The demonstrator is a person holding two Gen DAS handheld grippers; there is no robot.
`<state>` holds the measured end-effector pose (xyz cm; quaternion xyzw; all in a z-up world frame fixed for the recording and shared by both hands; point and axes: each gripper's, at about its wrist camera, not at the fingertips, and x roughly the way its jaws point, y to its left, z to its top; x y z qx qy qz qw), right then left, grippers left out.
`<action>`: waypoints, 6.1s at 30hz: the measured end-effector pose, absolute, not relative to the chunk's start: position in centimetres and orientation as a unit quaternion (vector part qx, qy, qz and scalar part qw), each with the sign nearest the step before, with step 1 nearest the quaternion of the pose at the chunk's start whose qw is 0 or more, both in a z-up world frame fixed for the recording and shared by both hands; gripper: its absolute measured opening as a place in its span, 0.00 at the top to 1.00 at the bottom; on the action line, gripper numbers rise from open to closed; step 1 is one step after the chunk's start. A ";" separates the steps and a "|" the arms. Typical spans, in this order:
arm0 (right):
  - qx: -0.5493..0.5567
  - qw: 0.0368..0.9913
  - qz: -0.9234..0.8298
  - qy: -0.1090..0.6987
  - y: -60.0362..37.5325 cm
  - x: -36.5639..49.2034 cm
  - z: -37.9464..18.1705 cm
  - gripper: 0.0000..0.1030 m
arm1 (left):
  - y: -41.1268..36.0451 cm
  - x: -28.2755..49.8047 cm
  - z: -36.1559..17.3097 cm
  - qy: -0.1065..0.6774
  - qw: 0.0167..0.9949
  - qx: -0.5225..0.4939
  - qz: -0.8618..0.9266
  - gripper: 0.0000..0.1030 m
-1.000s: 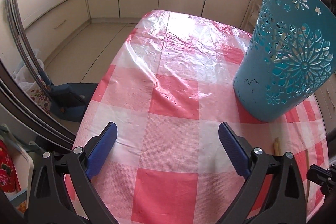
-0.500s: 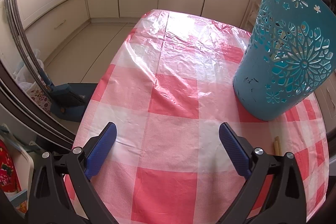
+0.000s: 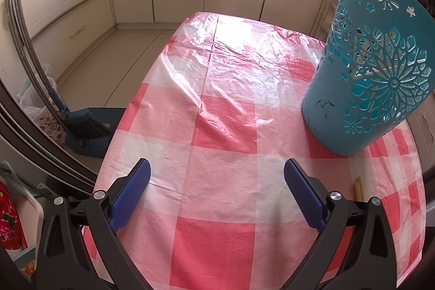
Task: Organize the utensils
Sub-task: 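Carry the stick over the teal basket and open the right tool, then move the open right tool back beside the loose sticks, then lower the open left tool around a loose wooden stick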
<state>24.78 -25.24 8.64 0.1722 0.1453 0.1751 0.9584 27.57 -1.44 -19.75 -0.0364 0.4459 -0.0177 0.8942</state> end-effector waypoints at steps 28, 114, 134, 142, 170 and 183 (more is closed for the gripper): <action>0.087 0.890 0.126 0.430 -22.5 15.8 -13.2 0.71 | -1.5 27.6 -19.8 0.447 0.894 -0.032 -0.017 0.08; 0.062 0.882 0.123 0.451 -25.9 14.8 -15.6 0.88 | -8.3 20.2 -19.1 0.487 0.866 0.032 -0.107 0.08; 0.066 0.881 0.124 0.452 -26.0 14.9 -15.6 0.88 | -8.9 20.1 -20.1 0.506 0.856 0.060 -0.090 0.11; 0.065 0.881 0.124 0.452 -26.0 14.9 -15.6 0.88 | -10.2 20.3 -19.5 0.493 0.856 0.086 -0.125 0.43; 0.056 0.869 0.130 0.474 -25.3 16.5 -15.5 0.88 | -8.0 23.6 -19.2 0.512 0.845 0.095 -0.118 0.57; 0.047 0.860 0.139 0.489 -24.9 18.1 -15.5 0.88 | -8.5 23.0 -19.3 0.496 0.852 0.118 -0.118 0.57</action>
